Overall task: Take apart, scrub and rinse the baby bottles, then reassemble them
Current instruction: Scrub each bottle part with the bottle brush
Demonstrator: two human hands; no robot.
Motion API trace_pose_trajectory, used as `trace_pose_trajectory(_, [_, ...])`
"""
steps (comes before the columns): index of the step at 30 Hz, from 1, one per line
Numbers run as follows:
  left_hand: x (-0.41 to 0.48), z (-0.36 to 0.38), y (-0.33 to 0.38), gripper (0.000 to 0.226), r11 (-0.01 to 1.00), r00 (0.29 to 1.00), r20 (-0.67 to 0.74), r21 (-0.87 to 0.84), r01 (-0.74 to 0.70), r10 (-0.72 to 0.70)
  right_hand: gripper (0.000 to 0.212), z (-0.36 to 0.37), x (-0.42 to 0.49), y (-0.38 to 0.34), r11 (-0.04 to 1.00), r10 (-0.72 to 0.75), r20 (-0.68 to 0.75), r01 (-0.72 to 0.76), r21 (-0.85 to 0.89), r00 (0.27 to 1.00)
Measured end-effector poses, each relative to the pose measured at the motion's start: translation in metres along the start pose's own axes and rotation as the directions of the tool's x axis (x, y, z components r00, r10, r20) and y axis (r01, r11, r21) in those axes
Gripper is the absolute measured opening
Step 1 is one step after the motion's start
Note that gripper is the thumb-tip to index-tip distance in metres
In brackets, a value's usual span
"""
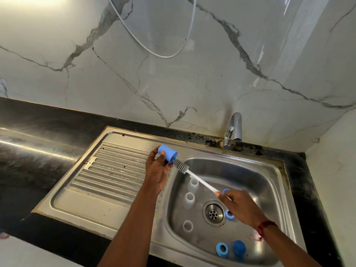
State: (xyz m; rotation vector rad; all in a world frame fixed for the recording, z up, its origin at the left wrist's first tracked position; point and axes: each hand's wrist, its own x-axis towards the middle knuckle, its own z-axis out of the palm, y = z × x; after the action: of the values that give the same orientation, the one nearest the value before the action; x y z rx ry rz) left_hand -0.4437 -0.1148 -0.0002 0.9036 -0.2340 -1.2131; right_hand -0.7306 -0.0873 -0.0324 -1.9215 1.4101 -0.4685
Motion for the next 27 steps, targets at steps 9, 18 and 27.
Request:
trace_pose_trajectory(9, [-0.006, -0.006, -0.017, 0.020, 0.978, 0.981, -0.064, 0.094, 0.187, -0.181, 0.059, -0.014, -0.006, 0.006, 0.994, -0.078, -0.115, 0.069, -0.079, 0.990])
trace_pose_trajectory(18, [-0.010, 0.015, -0.025, 0.026, 0.915, 0.991, -0.104, 0.387, 0.116, -0.082, 0.055, -0.003, -0.007, 0.006, 0.991, -0.090, -0.118, 0.076, -0.114, 0.989])
trace_pose_trajectory(27, [-0.019, 0.022, -0.026, 0.090, 0.922, 0.992, -0.049, 0.366, 0.126, -0.116, 0.063, -0.007, 0.004, 0.004, 0.995, -0.022, -0.133, 0.008, -0.104, 0.991])
